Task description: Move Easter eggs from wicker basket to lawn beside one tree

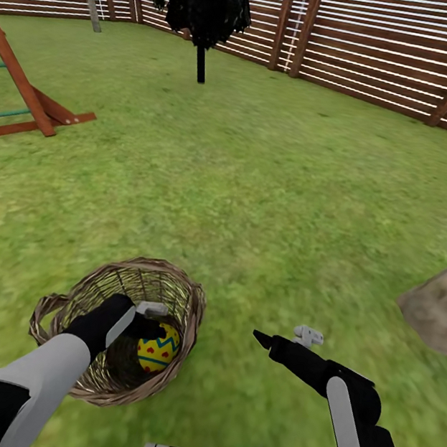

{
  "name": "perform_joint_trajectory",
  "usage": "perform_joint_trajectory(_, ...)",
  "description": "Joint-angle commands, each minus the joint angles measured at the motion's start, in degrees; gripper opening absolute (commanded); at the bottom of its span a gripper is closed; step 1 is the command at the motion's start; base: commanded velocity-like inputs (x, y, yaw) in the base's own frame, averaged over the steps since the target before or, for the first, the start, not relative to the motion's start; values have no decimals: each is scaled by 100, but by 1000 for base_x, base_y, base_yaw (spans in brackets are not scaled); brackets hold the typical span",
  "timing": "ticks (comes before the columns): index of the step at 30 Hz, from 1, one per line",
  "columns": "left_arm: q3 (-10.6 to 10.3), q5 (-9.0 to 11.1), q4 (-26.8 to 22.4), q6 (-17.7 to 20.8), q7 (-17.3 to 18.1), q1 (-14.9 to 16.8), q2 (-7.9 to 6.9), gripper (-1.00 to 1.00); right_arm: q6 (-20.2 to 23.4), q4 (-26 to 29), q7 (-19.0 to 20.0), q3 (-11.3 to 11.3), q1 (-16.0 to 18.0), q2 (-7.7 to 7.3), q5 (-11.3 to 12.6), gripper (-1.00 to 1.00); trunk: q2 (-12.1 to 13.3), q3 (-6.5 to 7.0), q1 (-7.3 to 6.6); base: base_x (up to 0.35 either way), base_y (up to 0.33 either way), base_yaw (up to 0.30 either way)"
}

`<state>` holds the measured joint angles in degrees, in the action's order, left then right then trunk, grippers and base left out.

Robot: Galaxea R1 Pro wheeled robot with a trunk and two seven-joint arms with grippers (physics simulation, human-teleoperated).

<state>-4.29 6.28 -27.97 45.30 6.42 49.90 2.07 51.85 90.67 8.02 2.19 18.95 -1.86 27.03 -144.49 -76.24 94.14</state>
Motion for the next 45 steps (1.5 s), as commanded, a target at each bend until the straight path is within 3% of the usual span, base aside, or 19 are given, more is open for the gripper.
perform_joint_trajectory(1, -28, 58, -7, 21, -24, 2, -5, 100, 27, 3, 59, 9, 3, 1, -48, 100, -3, -27, 1, 0, 0, 0)
perform_joint_trajectory(5, -33, 58, -7, 6, -29, 2, -5, 100, 27, 3, 59, 9, 3, 1, -48, 100, -9, -116, 11, 0, 0, 0)
perform_joint_trajectory(30, -28, 58, -144, -61, -44, 2, -21, 100, 12, 3, 59, 0, -21, 1, -48, 100, -9, -116, 11, 0, 0, 0)
perform_joint_trajectory(41, -28, 58, -486, -142, -36, 2, -22, 100, 8, 10, 71, 0, 18, -17, -41, 100, -9, -116, 11, 0, 0, 0)
perform_joint_trajectory(45, -28, 58, -502, -144, -36, 2, -22, 100, 9, 12, 528, 0, 47, -23, -40, 100, -9, -116, 11, 0, 0, 0)
